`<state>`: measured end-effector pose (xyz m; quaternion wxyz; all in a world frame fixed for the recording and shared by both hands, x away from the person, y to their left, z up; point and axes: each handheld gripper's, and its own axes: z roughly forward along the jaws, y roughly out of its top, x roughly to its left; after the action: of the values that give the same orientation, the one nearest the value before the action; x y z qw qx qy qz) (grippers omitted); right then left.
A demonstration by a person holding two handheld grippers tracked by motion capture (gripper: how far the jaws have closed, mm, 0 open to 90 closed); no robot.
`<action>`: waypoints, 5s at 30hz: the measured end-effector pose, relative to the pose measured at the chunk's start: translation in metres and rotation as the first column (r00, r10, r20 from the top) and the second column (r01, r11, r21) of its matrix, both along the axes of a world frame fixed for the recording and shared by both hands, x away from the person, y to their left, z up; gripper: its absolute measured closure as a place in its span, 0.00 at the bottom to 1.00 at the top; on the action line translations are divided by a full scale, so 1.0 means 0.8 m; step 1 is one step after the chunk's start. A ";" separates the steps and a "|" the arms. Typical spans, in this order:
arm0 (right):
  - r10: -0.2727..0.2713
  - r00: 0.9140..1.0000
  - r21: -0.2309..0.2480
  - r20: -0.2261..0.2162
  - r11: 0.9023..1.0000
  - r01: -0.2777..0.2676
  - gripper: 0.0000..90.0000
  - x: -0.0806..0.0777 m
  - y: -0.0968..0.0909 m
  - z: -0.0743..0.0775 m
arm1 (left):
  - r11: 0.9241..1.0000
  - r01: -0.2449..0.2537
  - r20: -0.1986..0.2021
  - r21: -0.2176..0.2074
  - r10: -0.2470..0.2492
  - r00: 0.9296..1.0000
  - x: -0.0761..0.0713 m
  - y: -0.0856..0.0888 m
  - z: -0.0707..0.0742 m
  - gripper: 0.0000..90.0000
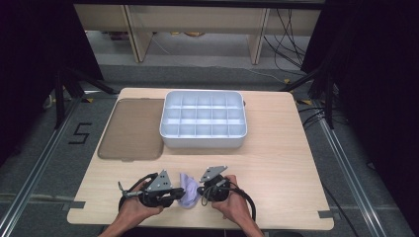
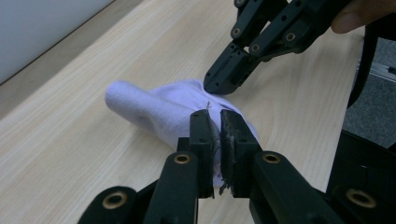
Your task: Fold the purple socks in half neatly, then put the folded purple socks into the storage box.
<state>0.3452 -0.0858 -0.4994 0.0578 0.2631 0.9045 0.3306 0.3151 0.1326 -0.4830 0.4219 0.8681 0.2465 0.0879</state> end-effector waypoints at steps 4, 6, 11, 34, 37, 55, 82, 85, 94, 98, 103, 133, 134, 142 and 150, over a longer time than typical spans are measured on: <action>0.017 1.000 -0.002 -0.002 1.000 -0.017 1.00 0.002 0.000 -0.001 | 0.999 0.045 0.008 0.024 -0.045 0.999 0.000 -0.015 -0.005 0.92; 0.001 1.000 0.008 0.003 1.000 -0.001 1.00 0.002 0.000 -0.003 | 0.996 0.068 0.011 0.050 -0.069 0.998 -0.001 -0.021 -0.009 0.92; -0.002 1.000 0.016 0.003 1.000 0.002 0.99 0.002 -0.003 0.002 | 0.993 0.093 0.018 0.070 -0.094 0.995 -0.003 -0.028 -0.019 0.92; 0.013 1.000 0.067 -0.023 0.998 -0.011 1.00 0.021 0.005 0.015 | 0.998 0.056 -0.030 -0.023 -0.057 0.998 -0.010 -0.026 -0.027 0.84; 0.031 1.000 0.053 -0.002 0.998 -0.030 1.00 0.021 0.006 0.013 | 0.996 0.048 -0.021 -0.081 -0.050 0.999 -0.012 -0.016 -0.012 0.81; 0.020 1.000 0.044 -0.022 0.999 -0.019 1.00 0.010 0.002 0.014 | 1.000 -0.016 -0.039 -0.010 0.016 0.999 -0.007 -0.008 -0.030 0.93; -0.120 0.972 0.059 -0.204 0.989 0.135 0.53 0.027 0.000 0.000 | 1.000 0.000 -0.030 0.002 0.000 1.000 -0.002 -0.004 -0.030 0.91; -0.106 0.975 0.066 -0.197 0.990 0.121 0.53 0.028 0.001 -0.001 | 1.000 -0.002 -0.017 0.010 0.002 1.000 -0.003 -0.003 -0.031 0.91; -0.103 0.961 0.129 -0.257 0.982 0.140 0.68 0.024 -0.004 -0.007 | 1.000 -0.004 -0.023 0.001 0.004 1.000 -0.002 0.000 -0.032 0.91; -0.074 0.962 0.161 -0.264 0.980 0.120 0.75 0.025 -0.005 -0.009 | 1.000 -0.007 -0.040 -0.007 0.007 0.999 -0.004 0.006 -0.030 0.85; -0.079 0.965 0.154 -0.250 0.981 0.121 0.78 0.022 -0.002 -0.007 | 0.999 -0.035 -0.059 -0.031 0.033 0.998 -0.013 0.022 -0.025 0.70; -0.004 0.999 0.125 -0.038 0.992 0.009 0.88 0.005 0.009 0.040 | 0.983 -0.183 -0.113 -0.016 0.180 0.977 -0.017 0.084 -0.030 0.35; -0.003 0.999 0.122 -0.041 0.992 0.008 0.88 0.005 0.009 0.042 | 0.982 -0.190 -0.119 -0.023 0.186 0.975 -0.018 0.084 -0.030 0.35; -0.017 0.999 0.114 0.030 0.993 0.013 0.88 0.003 0.000 0.068 | 0.980 -0.196 -0.118 -0.024 0.192 0.974 -0.017 0.086 -0.029 0.36; -0.045 0.996 0.125 0.074 0.992 0.036 0.88 0.008 -0.010 0.093 | 0.981 -0.192 -0.100 -0.033 0.188 0.977 -0.015 0.092 -0.024 0.36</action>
<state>0.3515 -0.0941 -0.4252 0.0830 0.2717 0.8739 0.3945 0.3033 0.2060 -0.5023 0.4177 0.8345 0.3502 0.0806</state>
